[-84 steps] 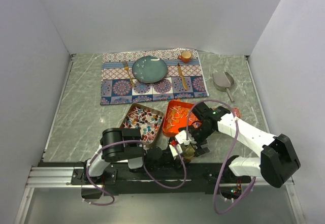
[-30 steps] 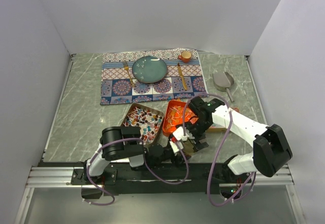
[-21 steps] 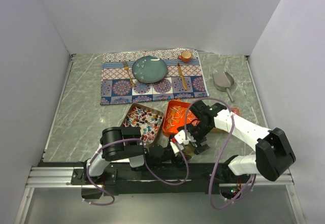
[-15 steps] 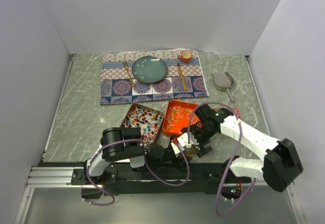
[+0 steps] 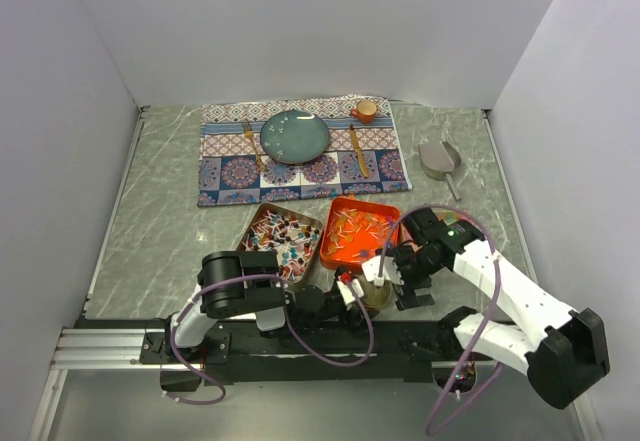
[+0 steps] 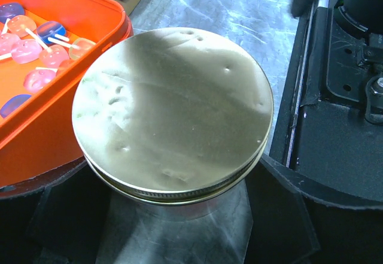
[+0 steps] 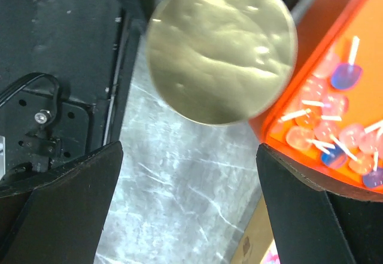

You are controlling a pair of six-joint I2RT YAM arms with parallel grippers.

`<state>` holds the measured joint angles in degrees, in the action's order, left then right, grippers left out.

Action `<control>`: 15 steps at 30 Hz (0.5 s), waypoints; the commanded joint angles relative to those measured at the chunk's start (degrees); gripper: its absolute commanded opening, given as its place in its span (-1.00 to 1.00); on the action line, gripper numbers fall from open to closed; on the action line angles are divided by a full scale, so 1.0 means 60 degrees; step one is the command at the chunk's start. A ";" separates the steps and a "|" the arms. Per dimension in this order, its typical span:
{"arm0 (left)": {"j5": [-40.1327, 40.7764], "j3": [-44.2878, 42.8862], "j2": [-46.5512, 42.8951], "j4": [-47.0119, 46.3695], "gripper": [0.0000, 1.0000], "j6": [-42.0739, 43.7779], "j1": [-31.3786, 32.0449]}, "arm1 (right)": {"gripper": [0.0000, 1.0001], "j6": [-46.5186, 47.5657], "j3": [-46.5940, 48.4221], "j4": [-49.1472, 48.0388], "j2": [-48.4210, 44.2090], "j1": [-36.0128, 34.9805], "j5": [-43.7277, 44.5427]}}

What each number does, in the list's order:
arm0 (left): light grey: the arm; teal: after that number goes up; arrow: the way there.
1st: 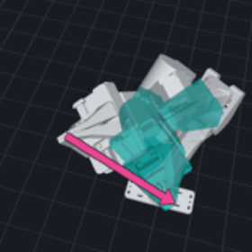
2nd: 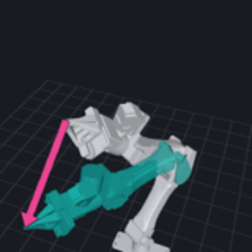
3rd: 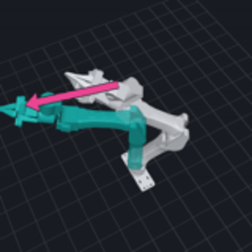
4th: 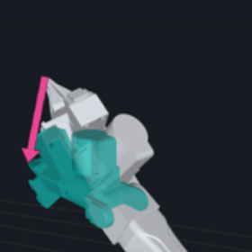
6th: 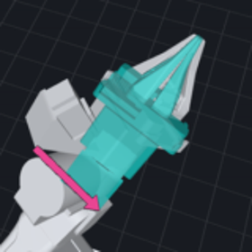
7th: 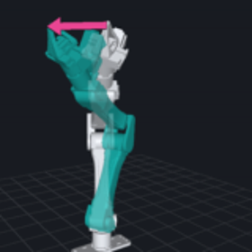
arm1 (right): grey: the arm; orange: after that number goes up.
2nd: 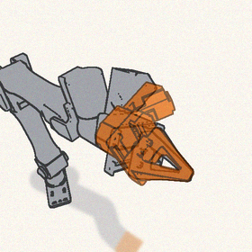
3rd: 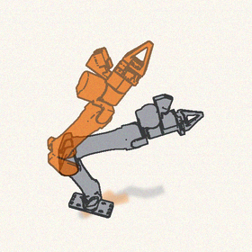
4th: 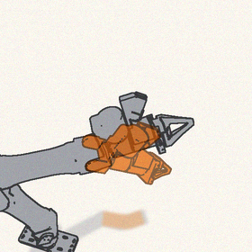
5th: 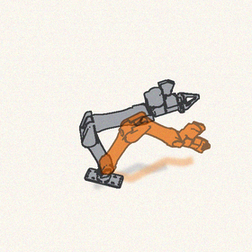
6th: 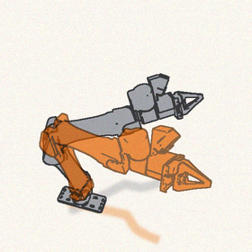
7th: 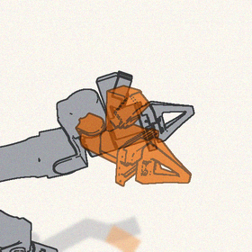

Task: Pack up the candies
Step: Screw the bottle lid onto the packing bottle.

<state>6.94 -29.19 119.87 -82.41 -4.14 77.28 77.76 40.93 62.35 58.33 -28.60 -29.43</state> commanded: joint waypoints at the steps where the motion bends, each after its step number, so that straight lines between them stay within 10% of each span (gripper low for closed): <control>1: -0.0043 0.0192 0.0514 0.1987 -0.98 -0.0248 -0.0047 | 1.00 -0.0245 0.1013 -0.0648 0.0575 0.0167 -0.0557; 15: 0.0191 0.0177 0.0499 0.1987 -0.98 0.0104 0.0011 | 1.00 0.2304 0.2979 0.1635 0.3902 -0.0931 -0.1936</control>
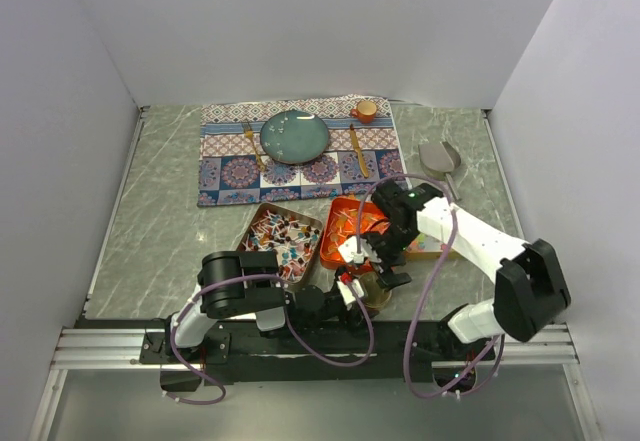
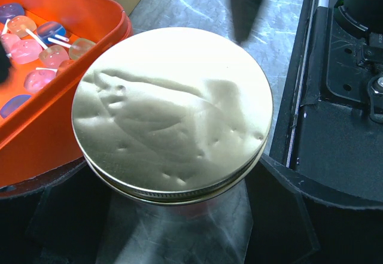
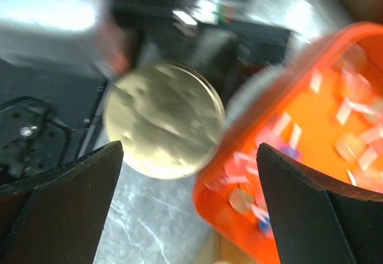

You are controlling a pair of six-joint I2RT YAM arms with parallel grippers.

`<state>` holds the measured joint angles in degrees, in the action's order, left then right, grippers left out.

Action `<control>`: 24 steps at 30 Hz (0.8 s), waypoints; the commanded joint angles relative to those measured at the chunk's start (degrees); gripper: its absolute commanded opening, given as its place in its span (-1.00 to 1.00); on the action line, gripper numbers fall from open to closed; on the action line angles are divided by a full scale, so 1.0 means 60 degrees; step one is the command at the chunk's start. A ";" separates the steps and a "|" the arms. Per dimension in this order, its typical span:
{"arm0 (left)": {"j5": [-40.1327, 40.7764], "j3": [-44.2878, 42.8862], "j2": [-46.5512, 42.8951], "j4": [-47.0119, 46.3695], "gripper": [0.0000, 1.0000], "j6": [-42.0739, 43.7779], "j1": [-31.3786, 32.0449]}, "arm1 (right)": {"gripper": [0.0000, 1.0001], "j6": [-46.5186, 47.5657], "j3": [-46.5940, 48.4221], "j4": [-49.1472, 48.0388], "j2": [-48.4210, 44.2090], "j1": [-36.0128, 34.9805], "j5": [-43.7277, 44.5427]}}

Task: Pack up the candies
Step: Screw the bottle lid onto the packing bottle.

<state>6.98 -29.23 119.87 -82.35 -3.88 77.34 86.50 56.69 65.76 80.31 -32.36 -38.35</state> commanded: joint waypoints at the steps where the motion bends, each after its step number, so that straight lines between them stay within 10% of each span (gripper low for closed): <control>1: 0.0169 0.0185 0.0499 0.1976 -0.98 0.0032 0.0015 | 1.00 0.0905 0.0338 0.0980 0.0252 -0.0363 -0.0464; 24: 0.0462 -0.0050 0.0734 0.2635 -0.98 -0.0687 -0.0263 | 1.00 0.0438 -0.1638 0.0335 -0.0845 -0.0437 0.0721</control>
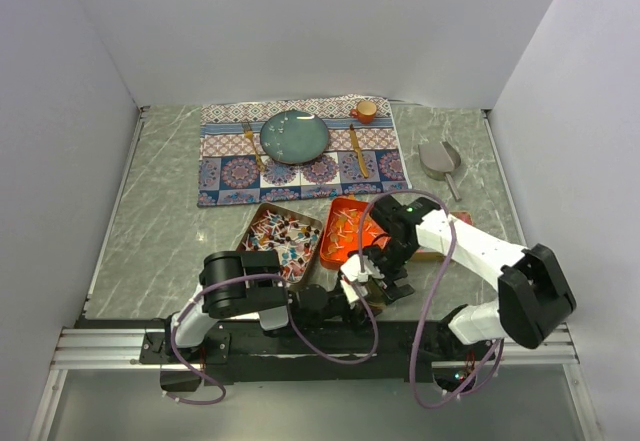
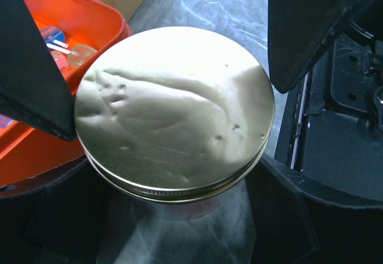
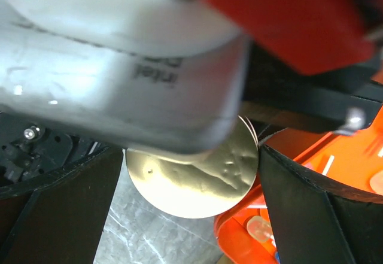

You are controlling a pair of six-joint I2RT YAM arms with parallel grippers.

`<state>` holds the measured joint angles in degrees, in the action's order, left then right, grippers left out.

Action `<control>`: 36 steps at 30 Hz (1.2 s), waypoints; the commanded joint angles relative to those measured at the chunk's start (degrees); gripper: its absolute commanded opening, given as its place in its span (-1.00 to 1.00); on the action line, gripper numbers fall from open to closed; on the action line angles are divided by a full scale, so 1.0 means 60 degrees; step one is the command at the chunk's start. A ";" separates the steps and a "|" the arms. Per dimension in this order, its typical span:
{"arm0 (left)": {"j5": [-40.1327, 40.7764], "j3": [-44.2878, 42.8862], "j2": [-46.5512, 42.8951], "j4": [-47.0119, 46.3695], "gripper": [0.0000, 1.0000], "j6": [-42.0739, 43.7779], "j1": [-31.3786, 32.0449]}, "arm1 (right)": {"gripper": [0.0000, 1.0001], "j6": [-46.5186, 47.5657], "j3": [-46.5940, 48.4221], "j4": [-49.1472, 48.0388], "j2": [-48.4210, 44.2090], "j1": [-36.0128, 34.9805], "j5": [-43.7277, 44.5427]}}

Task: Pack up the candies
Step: Screw the bottle lid onto the packing bottle.

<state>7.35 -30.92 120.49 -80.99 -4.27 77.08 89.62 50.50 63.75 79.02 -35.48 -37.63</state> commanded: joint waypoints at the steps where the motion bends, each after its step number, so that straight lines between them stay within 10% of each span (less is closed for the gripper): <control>1: 0.0400 0.0216 0.0632 0.2439 -0.98 -0.0650 -0.0205 | 1.00 -0.0113 -0.0725 0.0612 -0.0864 0.0171 0.0834; 20: 0.0547 0.0099 0.0661 0.2673 -0.98 -0.0811 -0.0234 | 1.00 -0.0435 -0.0610 0.2032 -0.1407 0.2046 0.2829; 36: -0.0230 0.0304 0.0500 0.2176 -0.98 -0.0182 -0.0029 | 1.00 0.0984 0.0006 -0.0354 -0.1660 0.1433 0.0310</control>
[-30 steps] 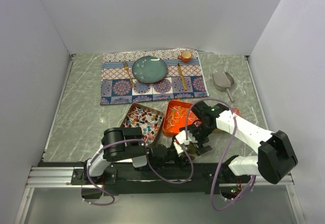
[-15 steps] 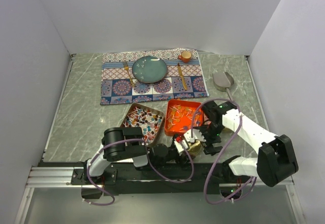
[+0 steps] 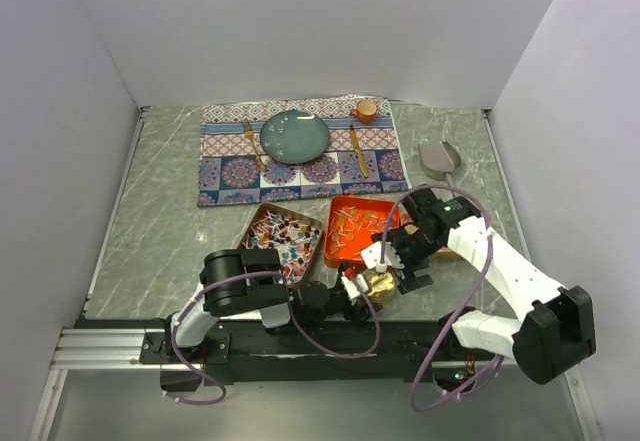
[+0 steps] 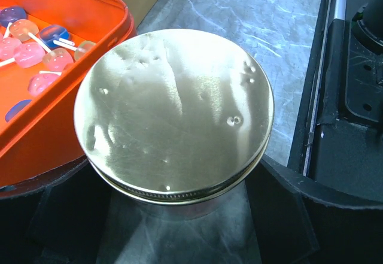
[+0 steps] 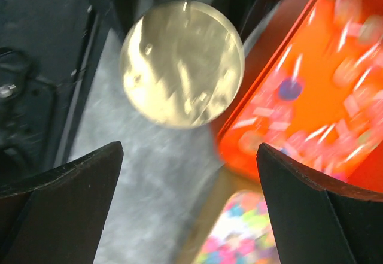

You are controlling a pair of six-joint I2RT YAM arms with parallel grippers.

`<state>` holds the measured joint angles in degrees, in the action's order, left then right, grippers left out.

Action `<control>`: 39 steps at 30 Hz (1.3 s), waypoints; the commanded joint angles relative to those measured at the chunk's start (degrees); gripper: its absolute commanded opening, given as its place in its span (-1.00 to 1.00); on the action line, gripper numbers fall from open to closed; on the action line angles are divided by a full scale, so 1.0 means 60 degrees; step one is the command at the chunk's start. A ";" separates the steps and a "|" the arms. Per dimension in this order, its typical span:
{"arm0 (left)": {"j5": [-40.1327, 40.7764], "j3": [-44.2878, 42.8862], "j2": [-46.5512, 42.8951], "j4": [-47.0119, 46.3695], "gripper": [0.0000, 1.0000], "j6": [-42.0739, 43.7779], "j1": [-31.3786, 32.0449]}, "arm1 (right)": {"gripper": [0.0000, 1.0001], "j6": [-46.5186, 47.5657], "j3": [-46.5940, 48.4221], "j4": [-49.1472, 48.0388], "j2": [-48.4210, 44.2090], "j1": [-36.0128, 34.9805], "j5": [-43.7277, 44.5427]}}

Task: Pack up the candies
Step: Screw the bottle lid onto the packing bottle.

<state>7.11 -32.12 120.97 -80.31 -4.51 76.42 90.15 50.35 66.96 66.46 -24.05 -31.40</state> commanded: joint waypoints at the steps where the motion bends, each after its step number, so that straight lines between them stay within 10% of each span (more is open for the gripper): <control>1: -0.0175 0.0548 0.0405 0.2019 -0.98 -0.0069 0.0124 | 1.00 0.1029 0.0046 -0.0877 0.0626 -0.0531 -0.0787; 22: -0.0102 0.0490 0.0449 0.1974 -0.98 0.0371 0.0300 | 0.93 0.1529 0.0500 -0.0305 0.2766 -0.1982 -0.0861; 28: -0.0058 0.0461 0.0449 0.2091 -0.98 0.0327 0.0300 | 0.31 0.0095 0.0019 -0.0656 0.2577 -0.1982 -0.0553; 39: 0.0045 0.0431 0.0434 0.2209 -0.98 0.0181 0.0314 | 0.26 -0.5735 -0.1565 -0.3747 -0.0163 -0.2582 -0.0510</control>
<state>7.79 -31.35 120.92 -81.38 -2.81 77.60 72.01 43.38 52.47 68.01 -37.17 -34.02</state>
